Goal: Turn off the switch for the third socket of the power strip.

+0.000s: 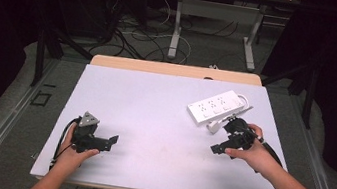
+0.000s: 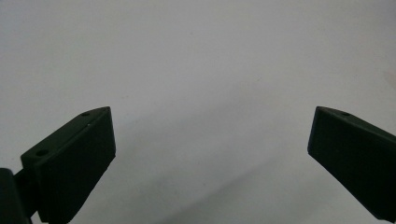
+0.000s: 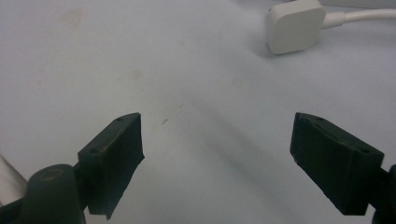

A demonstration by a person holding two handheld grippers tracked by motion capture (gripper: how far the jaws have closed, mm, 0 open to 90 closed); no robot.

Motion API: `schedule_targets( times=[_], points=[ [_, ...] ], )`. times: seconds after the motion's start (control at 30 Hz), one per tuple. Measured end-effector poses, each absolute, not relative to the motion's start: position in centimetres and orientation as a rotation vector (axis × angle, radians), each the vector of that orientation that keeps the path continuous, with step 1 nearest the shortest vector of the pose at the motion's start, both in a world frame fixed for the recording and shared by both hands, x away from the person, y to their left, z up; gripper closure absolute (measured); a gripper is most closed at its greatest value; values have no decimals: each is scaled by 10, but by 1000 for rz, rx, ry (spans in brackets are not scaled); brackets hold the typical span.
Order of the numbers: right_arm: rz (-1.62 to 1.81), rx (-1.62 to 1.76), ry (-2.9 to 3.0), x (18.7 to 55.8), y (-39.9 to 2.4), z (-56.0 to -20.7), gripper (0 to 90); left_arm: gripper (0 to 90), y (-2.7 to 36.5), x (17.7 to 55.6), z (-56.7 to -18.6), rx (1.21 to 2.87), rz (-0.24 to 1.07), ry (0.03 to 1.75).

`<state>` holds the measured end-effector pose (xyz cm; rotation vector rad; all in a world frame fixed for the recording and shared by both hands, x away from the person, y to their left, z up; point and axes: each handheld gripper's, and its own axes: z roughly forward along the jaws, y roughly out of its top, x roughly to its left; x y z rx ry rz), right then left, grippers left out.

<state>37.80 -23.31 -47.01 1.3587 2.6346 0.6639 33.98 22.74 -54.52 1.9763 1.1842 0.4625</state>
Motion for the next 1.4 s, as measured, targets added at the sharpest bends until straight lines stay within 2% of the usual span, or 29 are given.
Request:
schedule_targets(
  times=[0.93, 1.4],
  points=[
    [718, 1610, 2403, 441, -237, -415, 173, 9, 228, 340, -546, 1979, 465, 1181],
    [714, 1621, 2363, 467, -229, -404, 173, 9, 228, 340, -546, 1977, 462, 1184]
  ],
)
